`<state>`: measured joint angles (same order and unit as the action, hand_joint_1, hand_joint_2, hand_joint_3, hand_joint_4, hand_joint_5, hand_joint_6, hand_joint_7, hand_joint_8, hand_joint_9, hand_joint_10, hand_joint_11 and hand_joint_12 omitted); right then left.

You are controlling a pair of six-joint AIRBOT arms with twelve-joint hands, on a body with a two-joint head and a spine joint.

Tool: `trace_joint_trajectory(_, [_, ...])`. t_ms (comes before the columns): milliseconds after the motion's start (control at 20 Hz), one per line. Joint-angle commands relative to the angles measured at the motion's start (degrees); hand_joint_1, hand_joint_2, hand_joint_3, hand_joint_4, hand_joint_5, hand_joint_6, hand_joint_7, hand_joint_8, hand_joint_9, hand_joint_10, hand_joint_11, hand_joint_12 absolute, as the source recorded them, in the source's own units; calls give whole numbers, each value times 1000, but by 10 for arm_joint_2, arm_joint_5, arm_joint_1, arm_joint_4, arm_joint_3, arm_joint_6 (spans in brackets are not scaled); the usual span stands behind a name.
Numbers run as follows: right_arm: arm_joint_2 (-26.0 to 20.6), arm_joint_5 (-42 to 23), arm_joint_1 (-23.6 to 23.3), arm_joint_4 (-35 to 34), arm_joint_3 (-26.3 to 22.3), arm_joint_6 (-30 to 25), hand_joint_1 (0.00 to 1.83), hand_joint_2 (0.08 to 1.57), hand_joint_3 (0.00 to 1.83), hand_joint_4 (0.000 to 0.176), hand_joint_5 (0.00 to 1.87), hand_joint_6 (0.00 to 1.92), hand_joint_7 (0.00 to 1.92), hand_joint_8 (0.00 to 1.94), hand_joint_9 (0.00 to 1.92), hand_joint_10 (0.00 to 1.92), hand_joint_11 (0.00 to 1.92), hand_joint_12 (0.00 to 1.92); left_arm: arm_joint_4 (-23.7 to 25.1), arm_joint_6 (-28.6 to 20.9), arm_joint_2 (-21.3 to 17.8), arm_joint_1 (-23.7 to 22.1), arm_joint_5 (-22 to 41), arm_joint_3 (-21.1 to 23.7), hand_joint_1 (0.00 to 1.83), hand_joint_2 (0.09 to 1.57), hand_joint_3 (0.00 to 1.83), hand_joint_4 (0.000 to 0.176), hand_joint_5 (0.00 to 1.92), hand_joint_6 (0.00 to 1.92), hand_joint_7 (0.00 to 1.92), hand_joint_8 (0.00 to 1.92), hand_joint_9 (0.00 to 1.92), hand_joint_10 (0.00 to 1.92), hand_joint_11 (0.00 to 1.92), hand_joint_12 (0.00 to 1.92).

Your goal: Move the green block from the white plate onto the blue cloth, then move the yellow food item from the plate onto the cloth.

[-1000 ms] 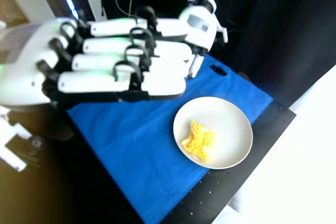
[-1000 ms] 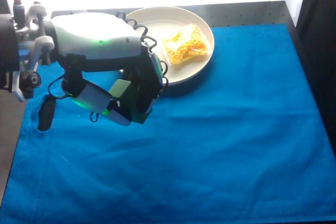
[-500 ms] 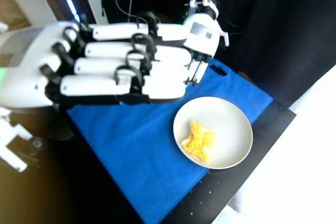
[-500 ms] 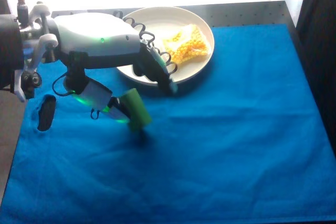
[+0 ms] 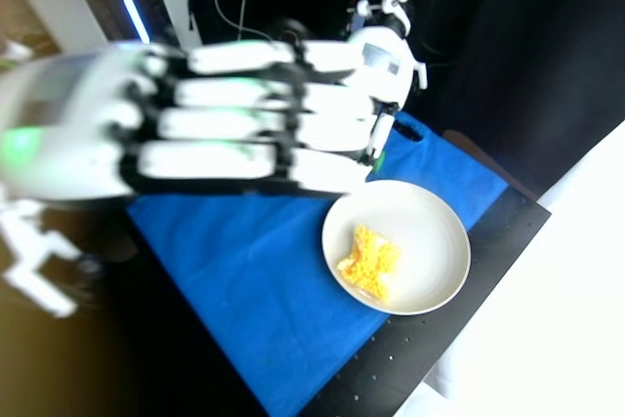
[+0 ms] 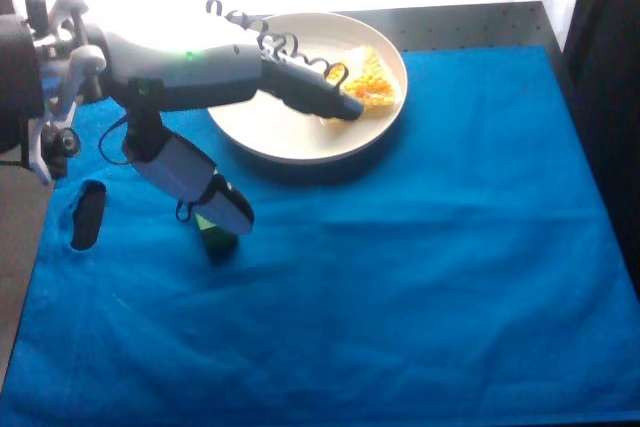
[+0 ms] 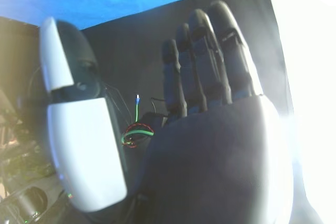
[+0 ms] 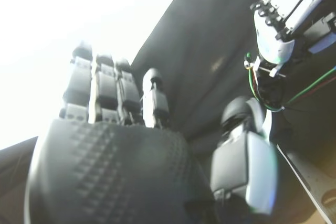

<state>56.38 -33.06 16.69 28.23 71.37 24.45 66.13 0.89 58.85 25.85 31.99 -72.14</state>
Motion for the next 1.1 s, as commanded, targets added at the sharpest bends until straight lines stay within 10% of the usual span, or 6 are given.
trace_joint_trajectory(0, [8,-56,-6,-26,8,-1,308,908,0,132,56,0,159,3,152,6,0,714,-31,1,7,-18,28,-5,1035,804,2,0,422,0,557,0,584,4,410,411])
trace_joint_trajectory(150, [53,-52,-6,-9,57,-1,368,863,0,163,75,3,178,3,131,3,0,662,-65,33,12,-27,29,-12,967,793,2,0,430,1,594,1,612,1,377,456])
trace_joint_trajectory(300, [95,-31,-6,3,102,-1,518,889,0,114,76,4,227,10,193,13,0,758,-116,74,12,-38,36,-18,941,780,0,0,462,2,651,3,682,9,318,847])
trace_joint_trajectory(500, [138,10,-5,2,147,-1,636,877,0,156,145,11,286,6,221,8,0,592,-153,113,8,-66,26,-27,899,785,0,0,552,4,673,0,696,1,228,1017])
trace_joint_trajectory(950, [153,22,-2,1,162,-1,570,898,0,116,98,4,277,3,235,11,0,389,-209,210,-3,-92,-58,-43,963,834,0,0,681,28,729,47,720,68,159,1273])
trace_joint_trajectory(1050, [162,25,-1,1,169,-1,585,886,0,104,100,2,283,2,217,6,0,216,-249,246,-10,-92,-71,-48,950,832,0,0,644,6,655,141,528,470,149,1253])
